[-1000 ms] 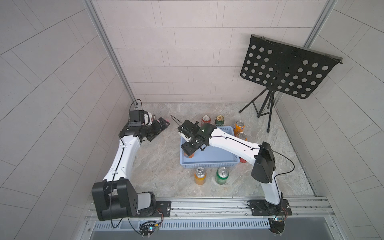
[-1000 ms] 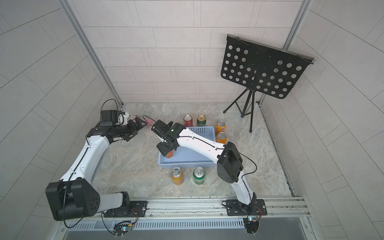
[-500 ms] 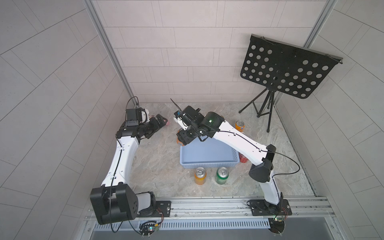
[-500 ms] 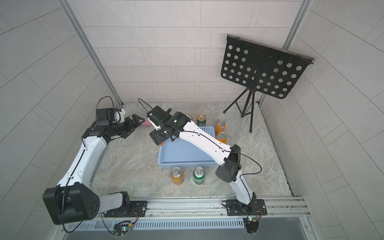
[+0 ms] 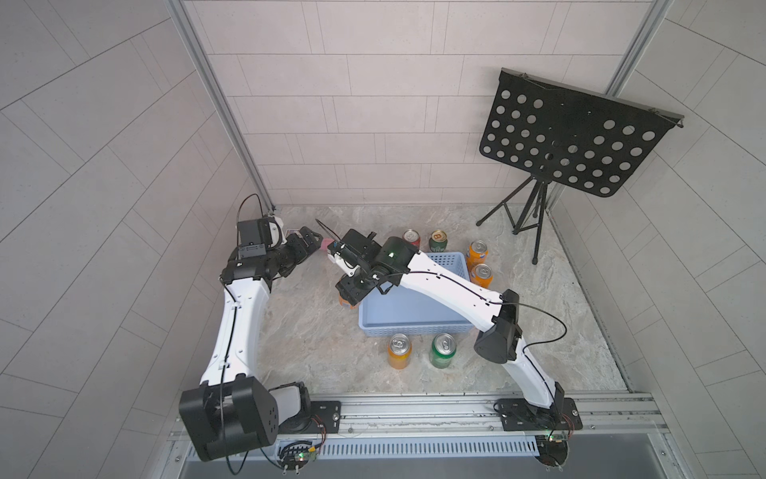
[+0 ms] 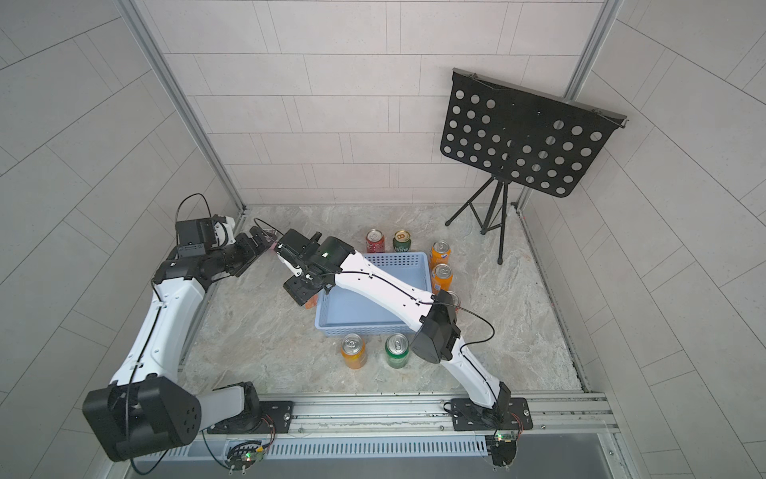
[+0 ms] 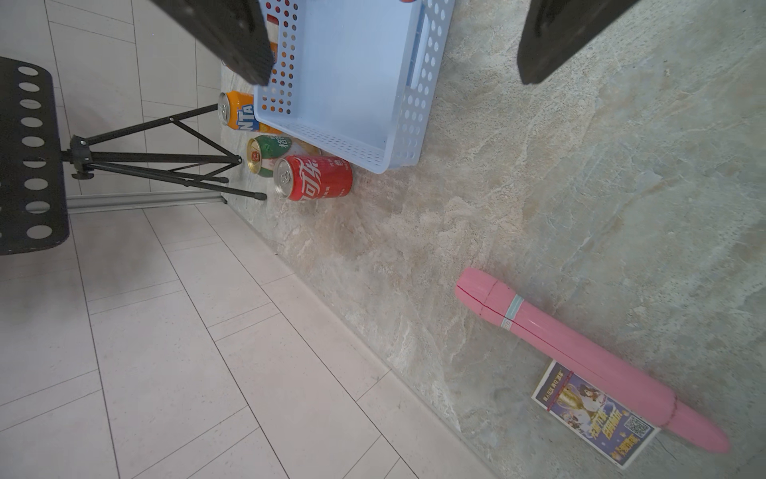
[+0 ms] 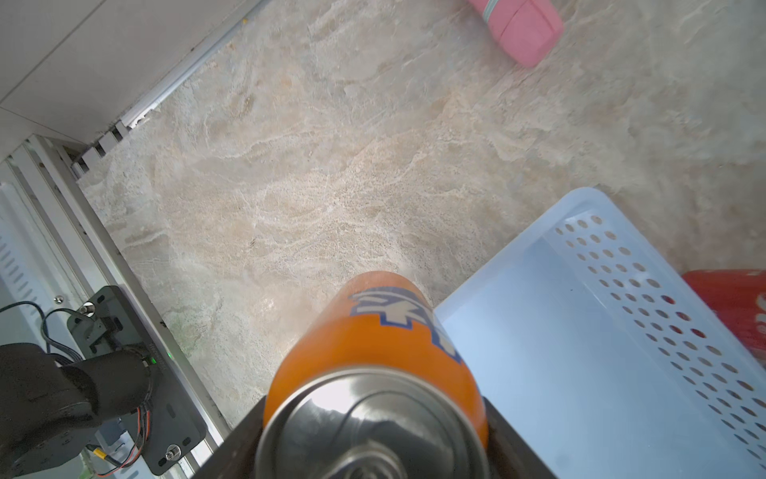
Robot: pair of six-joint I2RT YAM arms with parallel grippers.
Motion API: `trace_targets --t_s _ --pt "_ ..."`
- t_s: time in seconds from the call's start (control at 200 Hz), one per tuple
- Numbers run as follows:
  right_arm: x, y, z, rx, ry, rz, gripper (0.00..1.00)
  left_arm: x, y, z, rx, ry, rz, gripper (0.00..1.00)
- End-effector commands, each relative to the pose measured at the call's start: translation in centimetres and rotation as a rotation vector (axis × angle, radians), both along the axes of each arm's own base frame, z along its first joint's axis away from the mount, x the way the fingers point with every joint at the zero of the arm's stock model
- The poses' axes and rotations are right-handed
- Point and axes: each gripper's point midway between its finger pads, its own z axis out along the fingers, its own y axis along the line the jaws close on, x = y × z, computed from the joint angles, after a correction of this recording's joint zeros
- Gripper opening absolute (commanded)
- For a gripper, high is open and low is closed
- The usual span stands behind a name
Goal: Take out the drinks from the basket
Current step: Place the drink at the center of the board.
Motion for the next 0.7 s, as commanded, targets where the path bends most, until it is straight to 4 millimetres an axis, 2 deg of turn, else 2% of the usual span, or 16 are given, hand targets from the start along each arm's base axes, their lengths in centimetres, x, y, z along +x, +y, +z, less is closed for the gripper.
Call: trace_targets --t_s 0.0,0.24,0.5,0.695 --pt "0.1 1.8 2.2 0.082 -0.052 0.023 0.24 -0.3 0.4 -0.4 -0.004 -0.009 0.004 1.00" --pt "0.4 2.5 -0.6 0.037 -0.044 0.023 0.24 -0.3 0.8 -1.2 -0.012 0.007 0.007 1.00" --pt "0.3 2.9 -4.8 -0.048 -0.022 0.041 0.24 0.0 -0.1 -1.8 -0.050 0.004 -0.041 1.00" --pt "0.2 3.3 -6.8 -0.081 -0.013 0.045 0.24 0.1 0.0 -1.9 -0.047 0.005 -0.039 1.00"
